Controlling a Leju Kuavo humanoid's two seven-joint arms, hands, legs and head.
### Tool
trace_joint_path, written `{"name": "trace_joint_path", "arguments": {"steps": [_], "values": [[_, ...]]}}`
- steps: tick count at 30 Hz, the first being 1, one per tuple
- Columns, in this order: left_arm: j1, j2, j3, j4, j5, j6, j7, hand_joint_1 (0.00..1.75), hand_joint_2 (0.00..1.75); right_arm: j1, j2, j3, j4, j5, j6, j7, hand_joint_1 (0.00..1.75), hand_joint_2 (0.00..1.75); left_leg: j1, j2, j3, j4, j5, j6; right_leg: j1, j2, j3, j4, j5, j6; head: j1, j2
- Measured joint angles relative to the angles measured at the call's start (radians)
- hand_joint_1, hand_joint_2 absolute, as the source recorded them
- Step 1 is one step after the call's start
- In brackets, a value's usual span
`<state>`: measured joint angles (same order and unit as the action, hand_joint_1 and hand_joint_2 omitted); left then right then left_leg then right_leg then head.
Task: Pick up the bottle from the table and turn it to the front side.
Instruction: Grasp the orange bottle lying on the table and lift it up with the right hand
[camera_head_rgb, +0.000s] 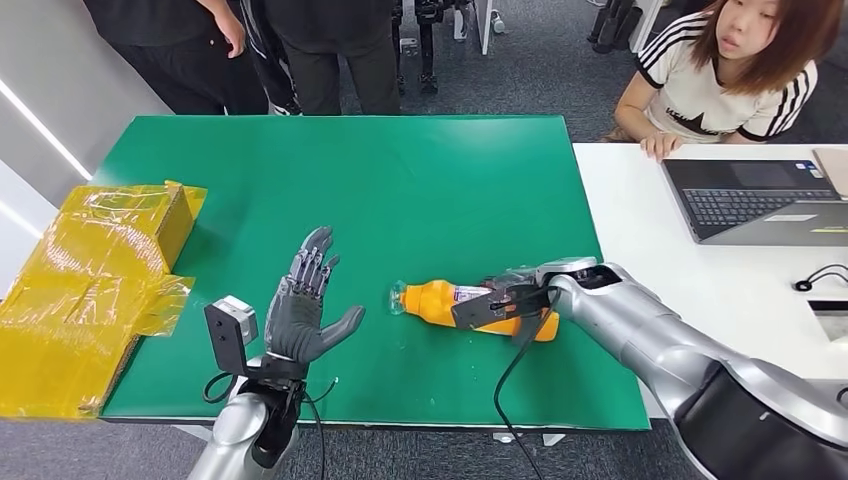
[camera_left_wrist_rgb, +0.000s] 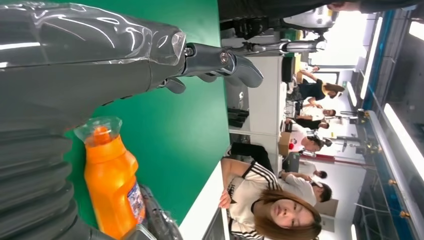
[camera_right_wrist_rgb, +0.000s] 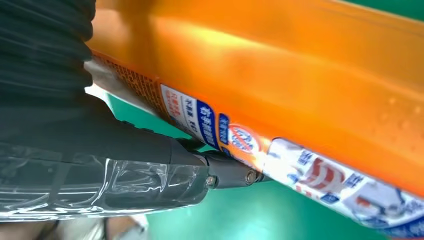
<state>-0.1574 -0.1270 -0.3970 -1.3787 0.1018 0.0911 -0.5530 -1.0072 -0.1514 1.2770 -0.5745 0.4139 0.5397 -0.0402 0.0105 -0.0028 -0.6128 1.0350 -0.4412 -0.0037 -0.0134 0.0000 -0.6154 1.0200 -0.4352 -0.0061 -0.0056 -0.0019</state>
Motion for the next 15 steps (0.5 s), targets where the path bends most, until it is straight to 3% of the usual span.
{"name": "trace_joint_path", "arguments": {"steps": [1,6,15], "values": [[0.007,0.0,0.0,-0.005,0.0,0.002,0.001,0.0,1.75,-0.009,0.0,0.018,0.0,0.016,0.002,0.006,1.75,1.75,0.0,0.0,0.0,0.0,0.0,0.0,0.0,0.0,0.0,0.0,0.0,0.0,0.0,0.0],[0.03,0.0,0.001,-0.027,-0.007,0.01,0.008,0.0,1.75,-0.042,0.004,0.086,0.0,0.045,-0.004,0.028,1.75,1.75,0.0,0.0,0.0,0.0,0.0,0.0,0.0,0.0,0.001,0.0,0.0,0.0,0.0,0.0],[0.033,-0.001,0.003,-0.039,-0.009,0.013,0.01,0.0,1.75,-0.051,0.012,0.127,0.003,0.045,-0.031,0.029,1.75,1.75,0.0,0.0,0.0,0.0,0.0,0.0,0.0,0.0,0.001,0.0,0.0,0.0,0.0,0.0]]}}
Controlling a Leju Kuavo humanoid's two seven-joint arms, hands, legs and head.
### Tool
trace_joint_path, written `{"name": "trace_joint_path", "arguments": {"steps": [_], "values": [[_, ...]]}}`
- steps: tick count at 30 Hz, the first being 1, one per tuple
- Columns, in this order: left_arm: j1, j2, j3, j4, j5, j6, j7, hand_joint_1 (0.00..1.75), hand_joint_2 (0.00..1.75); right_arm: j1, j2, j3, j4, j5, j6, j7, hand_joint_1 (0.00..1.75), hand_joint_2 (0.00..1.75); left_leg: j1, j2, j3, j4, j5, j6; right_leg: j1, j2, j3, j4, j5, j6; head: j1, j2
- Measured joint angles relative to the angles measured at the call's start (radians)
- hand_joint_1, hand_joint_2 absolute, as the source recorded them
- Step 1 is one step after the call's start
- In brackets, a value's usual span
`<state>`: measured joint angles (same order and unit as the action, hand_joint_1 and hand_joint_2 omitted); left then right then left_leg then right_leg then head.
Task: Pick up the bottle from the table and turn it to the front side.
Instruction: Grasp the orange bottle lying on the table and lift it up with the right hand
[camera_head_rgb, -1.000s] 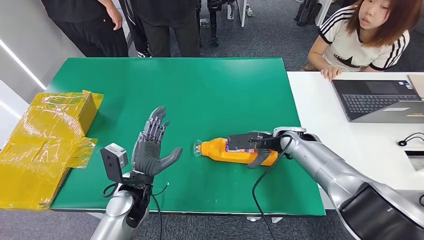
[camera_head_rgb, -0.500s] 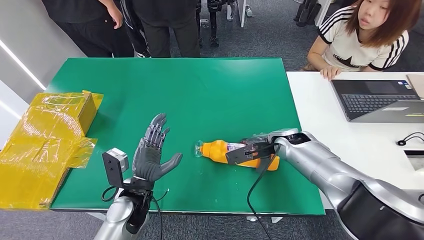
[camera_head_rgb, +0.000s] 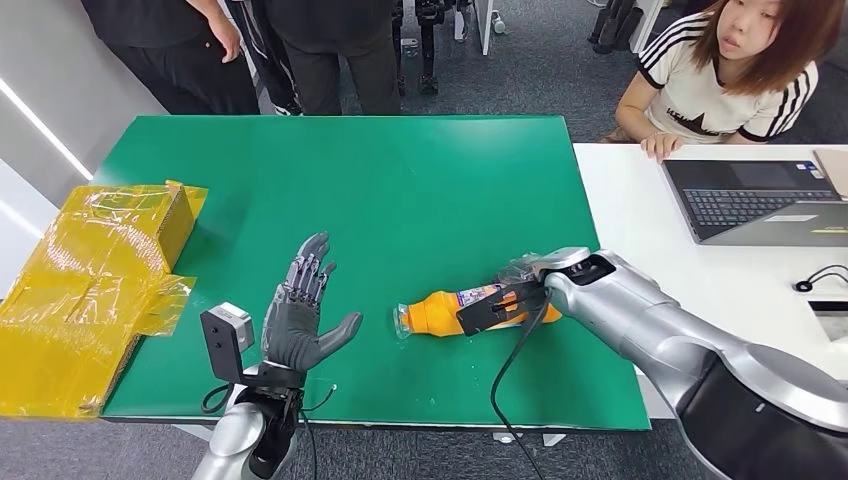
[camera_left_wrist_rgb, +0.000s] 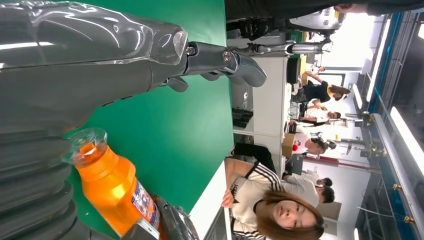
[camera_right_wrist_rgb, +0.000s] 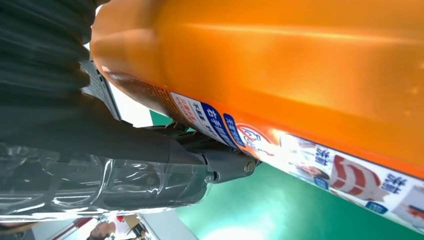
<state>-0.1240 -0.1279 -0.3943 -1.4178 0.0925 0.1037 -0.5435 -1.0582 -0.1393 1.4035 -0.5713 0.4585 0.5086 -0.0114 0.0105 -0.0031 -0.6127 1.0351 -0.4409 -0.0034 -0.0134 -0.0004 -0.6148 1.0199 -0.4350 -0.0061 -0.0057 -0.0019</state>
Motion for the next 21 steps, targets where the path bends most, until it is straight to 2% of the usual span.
{"name": "trace_joint_path", "arguments": {"steps": [5,9,16,21], "values": [[0.013,0.0,0.012,-0.011,-0.01,0.006,0.001,0.0,1.75,0.015,0.003,-0.01,0.016,-0.052,-0.104,-0.024,1.75,1.75,0.0,0.0,0.0,0.0,0.0,0.0,0.0,0.0,0.0,0.0,0.0,0.0,0.0,0.0],[0.027,0.001,0.033,-0.019,-0.023,0.006,-0.004,0.0,1.75,0.04,-0.004,-0.075,0.025,-0.16,-0.161,-0.086,1.75,1.75,0.0,0.0,0.0,0.0,0.0,0.0,0.0,0.0,0.0,0.0,0.0,0.0,0.0,0.0],[0.05,0.007,0.066,-0.048,-0.045,0.015,-0.019,0.0,1.75,0.195,-0.047,-0.288,-0.021,-0.263,-0.301,-0.222,1.75,1.75,0.0,-0.001,0.0,0.0,0.0,0.0,0.0,0.0,0.0,-0.001,0.0,0.0,0.0,0.0],[0.089,0.021,0.078,-0.095,-0.059,0.035,-0.034,0.0,1.75,0.383,-0.111,-0.493,-0.178,-0.367,-0.333,-0.296,1.75,1.75,0.0,-0.002,0.0,0.0,-0.002,0.001,0.0,-0.002,0.001,-0.002,-0.001,0.001,0.0,0.0]]}}
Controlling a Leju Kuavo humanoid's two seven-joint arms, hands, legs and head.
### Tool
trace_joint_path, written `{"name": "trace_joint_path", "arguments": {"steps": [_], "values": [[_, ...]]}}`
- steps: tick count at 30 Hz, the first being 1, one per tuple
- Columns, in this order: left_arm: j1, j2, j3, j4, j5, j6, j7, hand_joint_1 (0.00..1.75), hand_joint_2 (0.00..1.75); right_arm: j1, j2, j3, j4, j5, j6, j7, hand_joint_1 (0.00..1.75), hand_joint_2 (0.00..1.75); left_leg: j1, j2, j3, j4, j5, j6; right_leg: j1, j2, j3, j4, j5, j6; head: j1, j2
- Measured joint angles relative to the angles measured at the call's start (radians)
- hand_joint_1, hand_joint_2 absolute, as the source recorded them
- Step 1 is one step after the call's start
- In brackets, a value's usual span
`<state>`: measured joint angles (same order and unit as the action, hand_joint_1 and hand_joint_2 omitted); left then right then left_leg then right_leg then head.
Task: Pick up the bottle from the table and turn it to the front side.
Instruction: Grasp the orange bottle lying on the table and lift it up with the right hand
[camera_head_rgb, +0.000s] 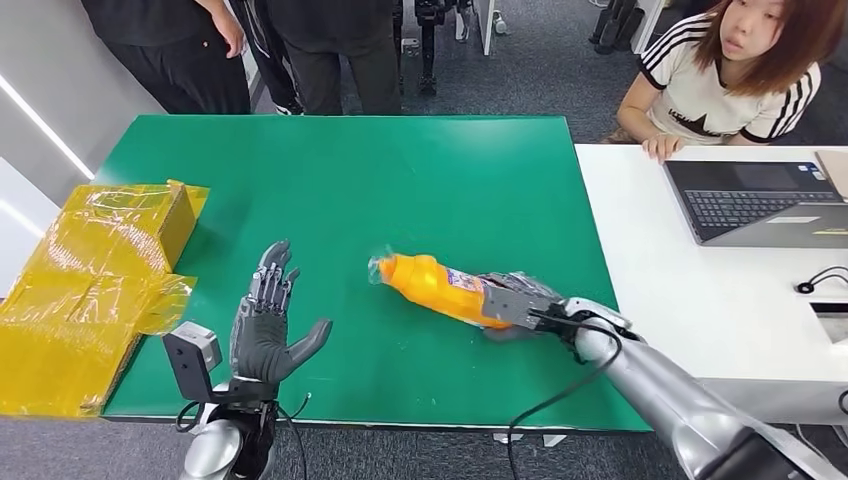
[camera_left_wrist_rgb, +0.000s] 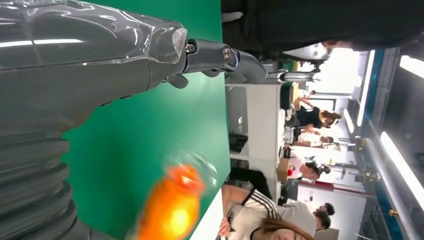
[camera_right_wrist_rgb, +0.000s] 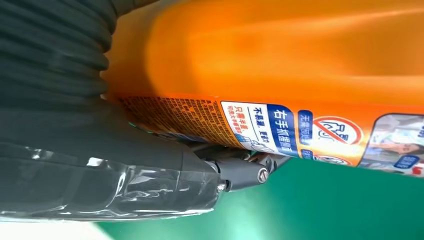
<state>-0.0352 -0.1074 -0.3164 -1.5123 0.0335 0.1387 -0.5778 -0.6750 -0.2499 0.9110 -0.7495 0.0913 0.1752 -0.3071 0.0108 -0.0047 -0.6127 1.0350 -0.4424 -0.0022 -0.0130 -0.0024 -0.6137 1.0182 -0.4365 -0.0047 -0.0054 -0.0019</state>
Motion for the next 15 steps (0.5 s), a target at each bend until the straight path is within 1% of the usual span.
{"name": "trace_joint_path", "arguments": {"steps": [2,4,9,12,15], "values": [[0.008,0.006,0.001,-0.018,-0.006,0.008,-0.004,0.0,1.75,0.088,-0.016,-0.097,-0.074,-0.049,-0.003,-0.013,1.75,1.75,0.0,0.0,-0.001,0.0,0.0,0.0,0.0,-0.001,0.0,0.0,0.0,0.0,0.0,0.0],[0.012,0.011,0.002,-0.031,-0.009,0.012,-0.006,0.0,1.75,0.157,-0.024,-0.172,-0.132,-0.07,-0.007,-0.018,1.75,1.75,0.0,0.0,-0.001,0.0,0.0,0.0,0.0,0.0,0.0,0.0,0.0,0.0,0.0,0.0],[0.012,0.024,0.004,-0.052,-0.024,0.035,-0.01,0.0,1.75,0.299,-0.031,-0.314,-0.253,-0.106,-0.042,-0.034,1.75,1.75,0.0,-0.001,-0.001,0.0,0.0,0.0,0.0,-0.002,0.0,0.0,0.0,0.0,0.0,0.0],[0.009,0.037,0.013,-0.066,-0.036,0.046,-0.011,0.0,1.75,0.403,-0.027,-0.406,-0.354,-0.123,-0.084,-0.057,1.75,1.75,0.0,-0.002,-0.002,-0.001,0.0,0.0,0.0,-0.002,-0.001,0.0,0.0,0.0,0.0,0.0],[-0.003,0.046,0.021,-0.07,-0.043,0.048,-0.009,0.0,1.75,0.474,-0.018,-0.473,-0.435,-0.13,-0.103,-0.069,1.75,1.75,0.0,-0.001,-0.002,-0.001,0.0,0.0,0.0,-0.002,-0.001,0.0,0.0,0.0,0.0,0.0]]}}
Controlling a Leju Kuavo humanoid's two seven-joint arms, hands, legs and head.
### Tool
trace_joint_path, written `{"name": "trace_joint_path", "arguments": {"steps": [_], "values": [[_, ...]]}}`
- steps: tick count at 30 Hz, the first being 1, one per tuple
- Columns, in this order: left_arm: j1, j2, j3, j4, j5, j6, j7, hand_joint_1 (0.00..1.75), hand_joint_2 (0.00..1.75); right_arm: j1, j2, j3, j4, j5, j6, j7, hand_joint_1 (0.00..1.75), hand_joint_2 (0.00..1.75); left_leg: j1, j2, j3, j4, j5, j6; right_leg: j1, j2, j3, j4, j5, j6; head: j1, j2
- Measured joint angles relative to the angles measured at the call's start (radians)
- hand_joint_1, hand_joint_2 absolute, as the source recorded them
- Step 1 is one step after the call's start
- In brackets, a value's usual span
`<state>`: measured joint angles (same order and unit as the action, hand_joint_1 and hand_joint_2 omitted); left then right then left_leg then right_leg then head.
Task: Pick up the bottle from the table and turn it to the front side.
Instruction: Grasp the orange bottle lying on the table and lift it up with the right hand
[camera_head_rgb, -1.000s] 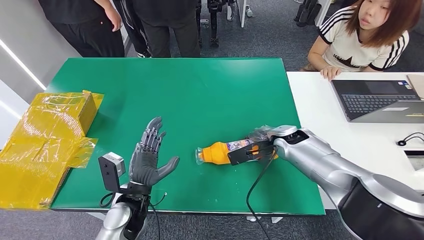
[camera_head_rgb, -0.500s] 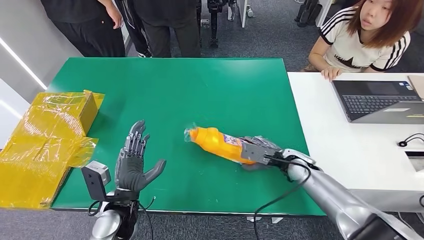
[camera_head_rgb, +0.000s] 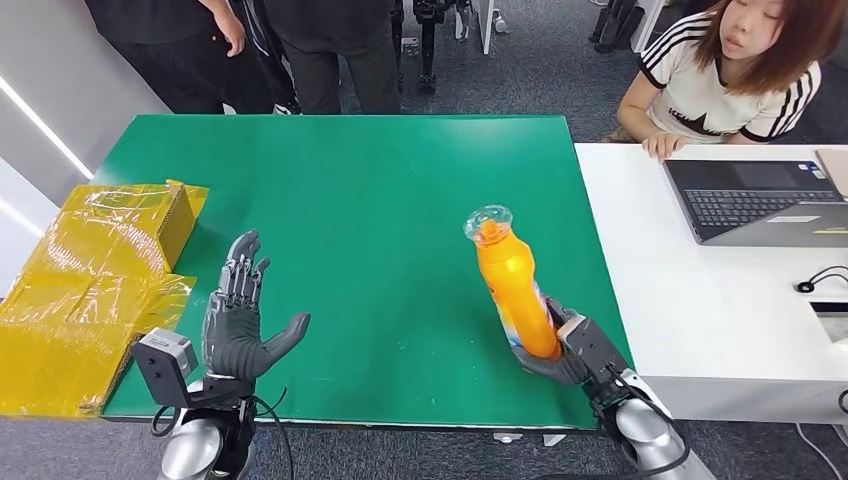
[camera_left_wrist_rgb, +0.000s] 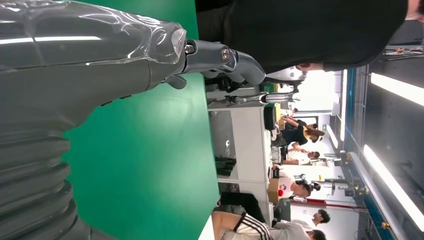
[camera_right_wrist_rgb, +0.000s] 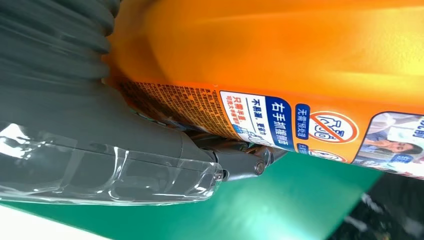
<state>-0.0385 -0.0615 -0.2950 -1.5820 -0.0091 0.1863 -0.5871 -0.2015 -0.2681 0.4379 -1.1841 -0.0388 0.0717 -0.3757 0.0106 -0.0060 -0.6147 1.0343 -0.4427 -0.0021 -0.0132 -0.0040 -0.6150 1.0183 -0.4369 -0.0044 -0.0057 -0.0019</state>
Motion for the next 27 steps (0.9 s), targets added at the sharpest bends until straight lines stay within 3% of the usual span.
{"name": "trace_joint_path", "arguments": {"steps": [9,14,21,27], "values": [[-0.013,0.009,0.003,0.0,-0.003,0.001,0.001,0.0,1.75,0.061,0.012,-0.074,-0.086,0.0,-0.005,-0.003,1.75,1.75,0.0,0.0,0.0,0.0,0.0,0.0,0.0,0.0,0.0,0.0,0.0,0.0,0.0,0.0],[-0.045,0.015,0.0,0.013,-0.001,-0.046,0.02,0.0,1.75,0.082,0.049,-0.095,-0.125,0.049,-0.074,-0.05,1.75,1.75,0.0,0.001,0.0,0.0,0.0,0.0,0.0,0.001,0.0,0.0,0.0,0.0,0.0,0.0],[-0.203,0.015,-0.059,0.128,0.099,-0.192,0.06,0.0,1.75,0.072,0.133,-0.085,-0.179,0.072,-0.139,-0.118,1.75,1.75,0.0,0.001,0.0,0.0,0.001,-0.001,0.0,0.002,-0.001,0.001,0.001,-0.001,0.0,0.0],[-0.374,-0.019,-0.117,0.243,0.169,-0.31,0.126,0.0,1.75,0.016,0.182,-0.045,-0.171,0.08,-0.153,-0.132,1.75,1.75,0.0,0.001,0.0,0.001,0.003,0.0,0.0,0.001,-0.001,0.001,0.003,0.0,0.0,0.0]]}}
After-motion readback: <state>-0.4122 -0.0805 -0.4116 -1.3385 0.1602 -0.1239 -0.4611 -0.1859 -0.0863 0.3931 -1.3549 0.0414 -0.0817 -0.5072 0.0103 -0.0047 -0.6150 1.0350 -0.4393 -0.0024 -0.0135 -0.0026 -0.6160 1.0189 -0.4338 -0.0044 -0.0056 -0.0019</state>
